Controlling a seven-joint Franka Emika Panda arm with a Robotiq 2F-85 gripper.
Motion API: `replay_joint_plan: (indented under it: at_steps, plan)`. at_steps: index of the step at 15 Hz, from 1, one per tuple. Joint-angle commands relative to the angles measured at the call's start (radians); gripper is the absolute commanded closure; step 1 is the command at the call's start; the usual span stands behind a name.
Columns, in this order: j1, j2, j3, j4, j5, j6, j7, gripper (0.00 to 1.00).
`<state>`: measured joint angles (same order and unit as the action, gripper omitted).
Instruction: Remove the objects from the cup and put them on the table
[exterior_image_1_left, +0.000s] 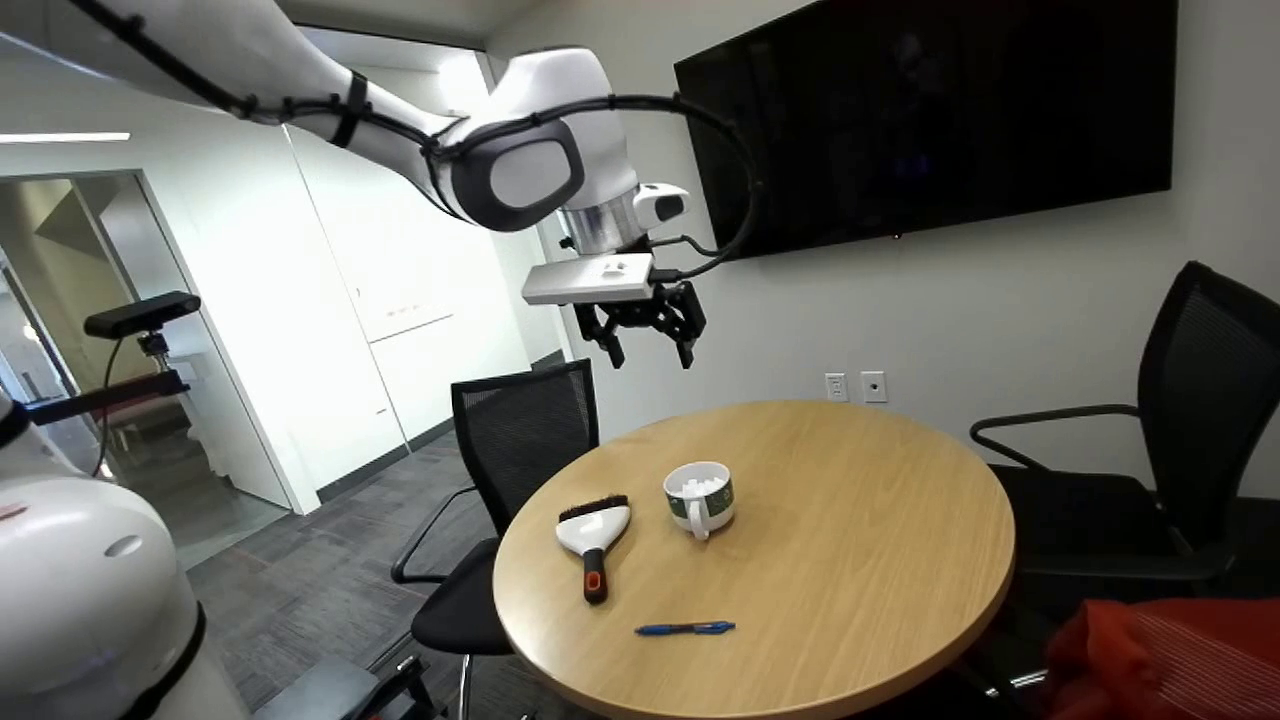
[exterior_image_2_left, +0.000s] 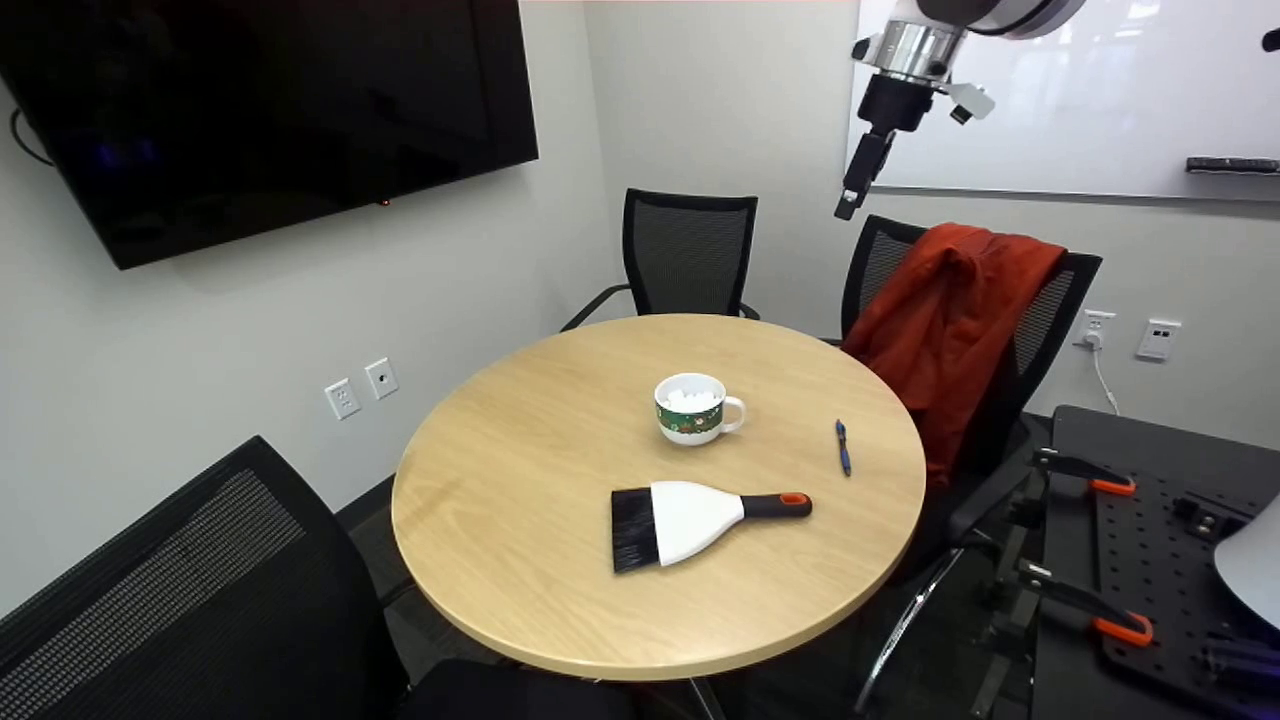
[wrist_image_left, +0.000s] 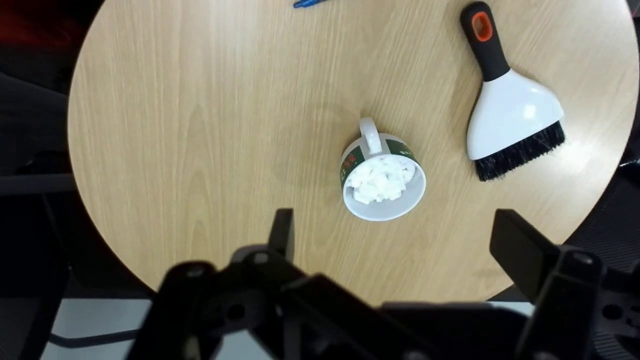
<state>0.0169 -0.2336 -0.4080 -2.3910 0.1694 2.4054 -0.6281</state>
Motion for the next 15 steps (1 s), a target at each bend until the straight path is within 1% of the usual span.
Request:
replay_joint_plan:
  at_steps: [1, 2, 3, 5, 9, 11, 13, 15]
  plan:
    - [-0.016, 0.213, 0.015, 0.151, 0.152, 0.006, -0.172, 0.0]
    - [-0.04, 0.251, 0.033, 0.178, 0.184, -0.006, -0.199, 0.0]
    - [-0.07, 0.155, 0.071, 0.096, 0.131, 0.003, -0.138, 0.0]
    - [-0.097, 0.2, 0.1, 0.116, 0.137, 0.004, -0.147, 0.0]
    - [-0.105, 0.185, 0.107, 0.115, 0.137, 0.004, -0.148, 0.0]
    - [-0.112, 0.259, 0.129, 0.161, 0.126, 0.054, -0.166, 0.0]
    - [-0.123, 0.342, 0.157, 0.218, 0.117, 0.077, -0.202, 0.0]
    - [-0.141, 0.433, 0.191, 0.272, 0.113, 0.144, -0.207, 0.0]
